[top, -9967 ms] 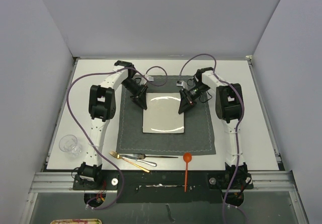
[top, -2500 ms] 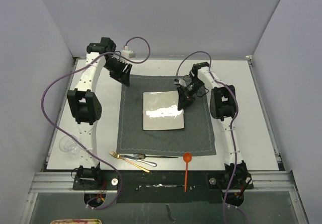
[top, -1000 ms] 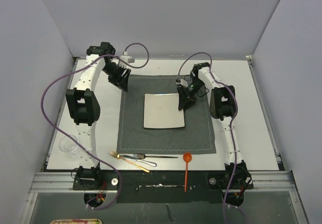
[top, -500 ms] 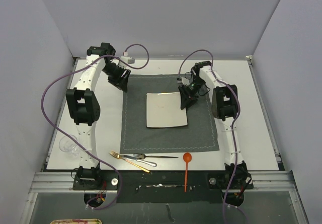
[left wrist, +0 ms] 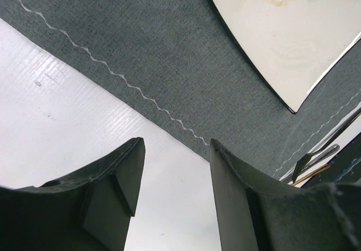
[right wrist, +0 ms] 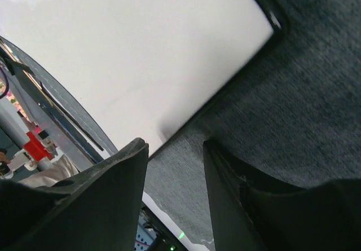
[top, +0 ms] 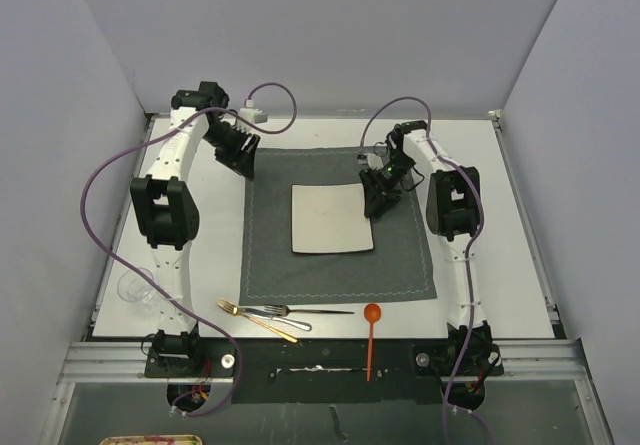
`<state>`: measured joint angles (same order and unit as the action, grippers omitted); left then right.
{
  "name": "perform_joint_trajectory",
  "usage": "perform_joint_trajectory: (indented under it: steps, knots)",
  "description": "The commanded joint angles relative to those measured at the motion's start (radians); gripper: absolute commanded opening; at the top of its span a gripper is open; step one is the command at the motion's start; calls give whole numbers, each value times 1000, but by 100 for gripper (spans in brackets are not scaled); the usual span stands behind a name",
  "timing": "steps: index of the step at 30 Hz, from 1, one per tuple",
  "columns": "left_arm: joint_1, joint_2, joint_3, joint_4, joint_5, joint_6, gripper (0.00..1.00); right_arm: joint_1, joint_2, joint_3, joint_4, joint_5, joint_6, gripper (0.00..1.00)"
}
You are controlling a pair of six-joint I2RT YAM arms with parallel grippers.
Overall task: Set the dinner table for one person
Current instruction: Place the plate on the napkin, then adjust the napkin at the center of the board.
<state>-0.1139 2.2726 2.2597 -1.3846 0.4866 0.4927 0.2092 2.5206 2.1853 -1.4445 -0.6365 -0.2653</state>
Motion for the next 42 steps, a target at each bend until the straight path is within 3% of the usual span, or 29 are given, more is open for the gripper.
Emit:
perform_joint_trajectory:
  steps: [1, 17, 23, 32, 42]
  knots:
    - [5, -3, 75, 36, 56, -5, 48, -28, -90, -22, -9, 53, -50, 43]
    - [-42, 96, -22, 220, -27, -17, 47, -94, -146, -132, 25, 134, -83, 37]
    - [-49, 105, -57, 331, -73, -21, 47, -107, -109, -77, 28, 187, -83, 31]
    - [-64, 159, -33, 371, -124, 7, 47, -108, -78, -33, 38, 195, -69, 22]
    - [-89, 168, -34, 435, -125, 0, 47, -101, -10, 159, 44, 169, -72, 18]
